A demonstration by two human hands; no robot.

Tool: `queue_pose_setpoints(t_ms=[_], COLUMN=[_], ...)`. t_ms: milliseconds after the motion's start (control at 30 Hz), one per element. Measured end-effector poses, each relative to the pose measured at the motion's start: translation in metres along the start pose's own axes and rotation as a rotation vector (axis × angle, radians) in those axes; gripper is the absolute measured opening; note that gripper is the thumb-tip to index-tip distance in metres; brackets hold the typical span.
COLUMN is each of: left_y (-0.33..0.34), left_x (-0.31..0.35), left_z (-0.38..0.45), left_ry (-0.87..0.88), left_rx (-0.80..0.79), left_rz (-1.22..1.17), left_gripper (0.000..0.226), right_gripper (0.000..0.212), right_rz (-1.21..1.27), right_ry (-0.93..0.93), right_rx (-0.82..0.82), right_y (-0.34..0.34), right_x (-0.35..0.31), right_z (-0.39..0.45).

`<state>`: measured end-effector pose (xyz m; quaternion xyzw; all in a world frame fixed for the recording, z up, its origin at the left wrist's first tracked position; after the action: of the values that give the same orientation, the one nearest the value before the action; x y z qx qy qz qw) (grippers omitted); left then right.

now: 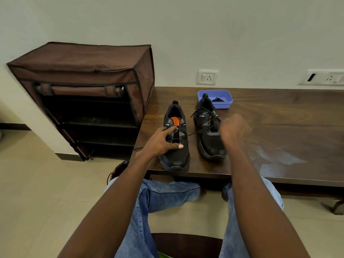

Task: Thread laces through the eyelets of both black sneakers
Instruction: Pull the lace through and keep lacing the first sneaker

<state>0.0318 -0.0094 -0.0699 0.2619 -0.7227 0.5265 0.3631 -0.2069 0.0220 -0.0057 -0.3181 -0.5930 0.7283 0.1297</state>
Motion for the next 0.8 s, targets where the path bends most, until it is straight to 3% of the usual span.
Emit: queue_pose_setpoints(t_ms=[100, 167, 233, 300, 333, 400, 500, 667, 733, 800], left_y=[0.0, 0.001, 0.001, 0.001, 0.002, 0.002, 0.001, 0.001, 0.001, 0.002], left_x=[0.001, 0.001, 0.001, 0.001, 0.002, 0.003, 0.004, 0.004, 0.004, 0.005], left_z=[0.0, -0.001, -0.002, -0.003, -0.003, -0.003, -0.005, -0.006, -0.006, -0.007], left_ry=[0.004, 0.013, 0.019, 0.017, 0.02, 0.022, 0.013, 0.018, 0.018, 0.019], left_rx=[0.001, 0.001, 0.004, -0.001, -0.003, -0.003, -0.008, 0.001, 0.003, 0.003], left_rz=[-0.005, -0.006, -0.01, -0.006, 0.001, 0.009, -0.005, -0.015, -0.026, -0.028], left_gripper=[0.096, 0.095, 0.096, 0.096, 0.096, 0.096, 0.095, 0.095, 0.095, 0.094], right_gripper=[0.021, 0.024, 0.023, 0.029, 0.03, 0.022, 0.016, 0.015, 0.017, 0.02], right_rz=[-0.165, -0.25, -0.095, 0.002, -0.04, -0.136, -0.104, -0.121, -0.197, -0.269], right_ry=[0.11, -0.047, -0.299, -0.505, -0.583, -0.631, -0.49, -0.06, -0.032, -0.18], right_rx=[0.141, 0.147, 0.013, -0.267, -0.379, -0.435, -0.328, 0.045, 0.101, 0.113], right_y=[-0.012, -0.005, 0.006, 0.02, 0.027, 0.036, 0.027, -0.009, -0.01, -0.003], right_x=[0.018, 0.006, -0.017, -0.039, -0.047, -0.053, -0.043, 0.004, 0.008, -0.003], right_z=[0.007, 0.001, -0.012, -0.034, -0.044, -0.049, -0.035, -0.002, -0.001, -0.008])
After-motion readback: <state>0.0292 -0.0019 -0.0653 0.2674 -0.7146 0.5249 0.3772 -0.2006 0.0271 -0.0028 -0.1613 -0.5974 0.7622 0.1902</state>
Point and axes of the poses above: each hand's wrist, its own z-axis towards the middle knuckle, its own y-axis out of the palm, x = y × z, the point moved 1 cm from there along z, towards the middle knuckle, and after that the axes turned 13 degrees about -z, right-handed, at the moved point
